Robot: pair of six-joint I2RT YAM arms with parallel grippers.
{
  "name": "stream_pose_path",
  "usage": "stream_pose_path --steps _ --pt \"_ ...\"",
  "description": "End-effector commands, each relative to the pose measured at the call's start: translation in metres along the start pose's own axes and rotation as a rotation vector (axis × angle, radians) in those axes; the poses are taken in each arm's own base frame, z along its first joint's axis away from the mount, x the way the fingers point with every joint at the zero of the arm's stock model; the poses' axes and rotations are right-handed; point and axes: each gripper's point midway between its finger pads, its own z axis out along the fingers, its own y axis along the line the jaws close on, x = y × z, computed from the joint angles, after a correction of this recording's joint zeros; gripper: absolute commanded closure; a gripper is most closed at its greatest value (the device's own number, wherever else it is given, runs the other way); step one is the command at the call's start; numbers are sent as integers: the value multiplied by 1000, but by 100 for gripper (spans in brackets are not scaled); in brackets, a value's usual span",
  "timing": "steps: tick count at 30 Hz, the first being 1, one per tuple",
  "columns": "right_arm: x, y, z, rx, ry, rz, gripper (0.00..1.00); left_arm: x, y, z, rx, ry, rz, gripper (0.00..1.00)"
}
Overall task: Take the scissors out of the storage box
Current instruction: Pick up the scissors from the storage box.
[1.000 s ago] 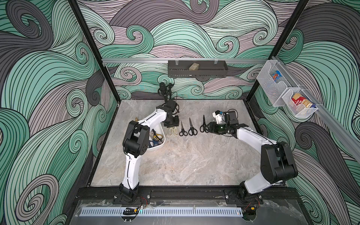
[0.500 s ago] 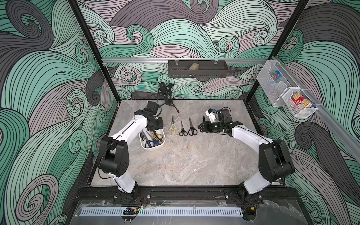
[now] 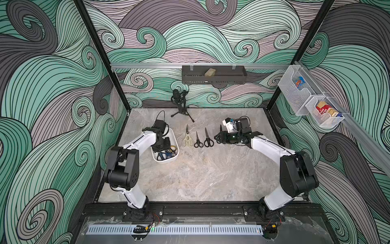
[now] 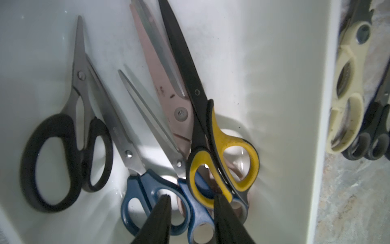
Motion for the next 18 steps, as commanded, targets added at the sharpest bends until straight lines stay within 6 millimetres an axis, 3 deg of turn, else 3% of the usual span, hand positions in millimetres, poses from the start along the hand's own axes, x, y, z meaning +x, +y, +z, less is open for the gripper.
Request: stream_pose_path --steps 1,13,18 --pt "-5 3 0 2 -11 0 54 -3 2 10 -14 -6 4 65" --pt "-6 2 0 10 -17 5 54 9 10 32 -44 40 11 70" --pt "-7 0 0 16 -19 6 54 10 11 38 -51 52 13 77"
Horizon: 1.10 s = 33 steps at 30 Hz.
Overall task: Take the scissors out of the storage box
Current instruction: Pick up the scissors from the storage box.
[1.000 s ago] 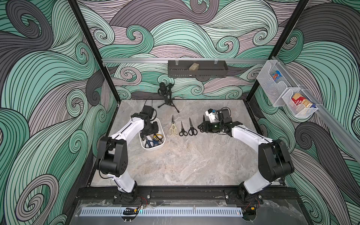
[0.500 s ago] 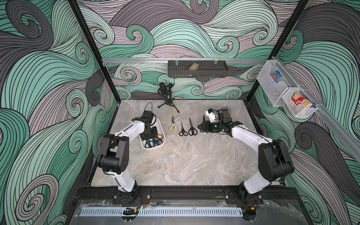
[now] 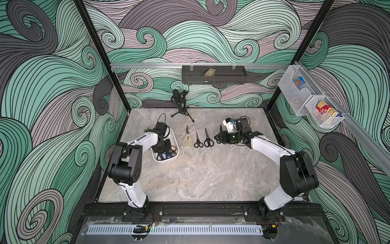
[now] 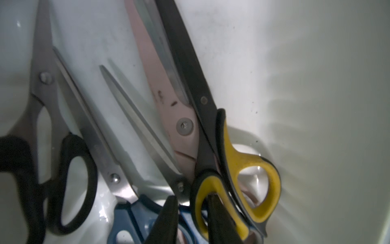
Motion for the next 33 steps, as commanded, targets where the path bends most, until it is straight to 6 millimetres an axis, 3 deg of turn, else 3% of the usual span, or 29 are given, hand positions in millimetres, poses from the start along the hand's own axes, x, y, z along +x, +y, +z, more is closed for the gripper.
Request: stream_pose_path --steps 1,10,13,21,33 --pt "-6 3 0 5 -14 -8 54 7 7 14 -36 40 12 79" --pt "-7 1 3 7 -11 -15 54 5 8 12 -46 36 11 91" --pt "-8 2 2 5 -13 -21 54 5 8 10 -45 35 11 100" --pt "-9 9 2 -23 -7 -29 54 1 2 -7 -15 11 11 100" --pt "6 61 15 -151 61 -128 53 -30 -27 -66 104 -91 51 100"
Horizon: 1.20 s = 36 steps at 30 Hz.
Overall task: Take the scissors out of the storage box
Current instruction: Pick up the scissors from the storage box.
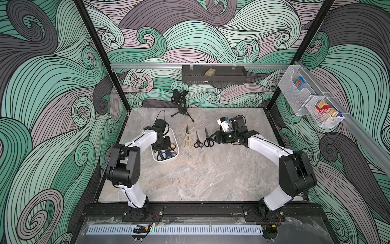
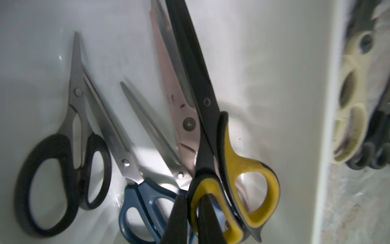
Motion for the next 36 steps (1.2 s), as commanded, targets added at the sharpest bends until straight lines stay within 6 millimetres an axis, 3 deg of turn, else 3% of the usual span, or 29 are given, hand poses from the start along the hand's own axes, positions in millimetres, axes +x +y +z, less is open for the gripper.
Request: stream_pose_path --steps 1,8,12,19,25,31,36 --pt "2 17 9 -56 29 -40 53 -17 -17 -35 70 -60 31 100" --pt "3 38 16 -107 50 -66 53 -34 -29 -69 112 -130 54 100" --pt "3 53 18 -162 69 -85 53 -36 -57 -83 261 -163 89 100" --pt "3 74 22 -226 86 -126 40 -13 -105 -81 427 -183 191 100" --pt "5 77 29 -257 95 -108 40 9 -139 -83 531 -163 252 100" --pt "5 72 35 -237 95 -93 41 23 -161 -89 594 -160 296 100" --pt "7 70 35 -233 91 -82 46 25 -162 -89 591 -171 292 100"
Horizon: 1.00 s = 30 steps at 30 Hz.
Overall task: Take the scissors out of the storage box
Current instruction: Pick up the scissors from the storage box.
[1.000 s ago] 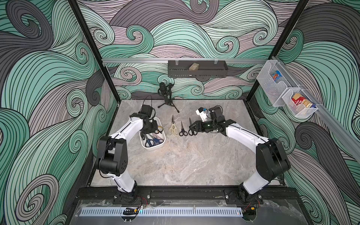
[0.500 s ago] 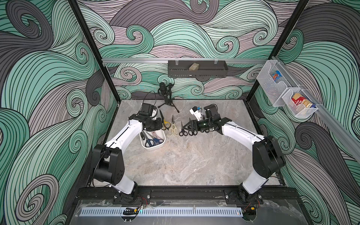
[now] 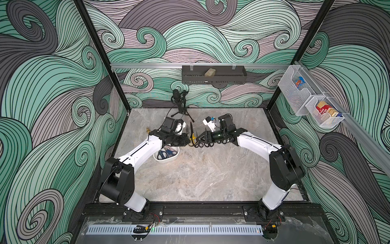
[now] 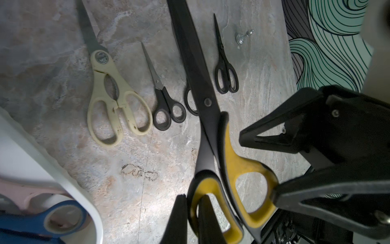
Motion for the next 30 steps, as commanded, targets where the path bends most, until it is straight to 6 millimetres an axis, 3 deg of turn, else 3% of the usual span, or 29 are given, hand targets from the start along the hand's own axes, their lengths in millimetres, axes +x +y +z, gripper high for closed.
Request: stream_pose_path --steps 1,9,19,27,30 --pt "-2 4 1 -15 -12 -7 48 -10 -14 -8 41 -52 20 100" --pt "-3 7 1 -32 -15 3 69 -19 -7 -5 -18 -92 -15 100" --pt "-2 6 4 -35 -8 17 81 -22 -17 1 -9 -100 -12 100" --pt "-3 8 3 -45 -13 19 91 -22 -15 3 -15 -102 -18 83" --pt "-3 9 3 -42 -15 19 93 -22 -15 3 -16 -101 -21 70"
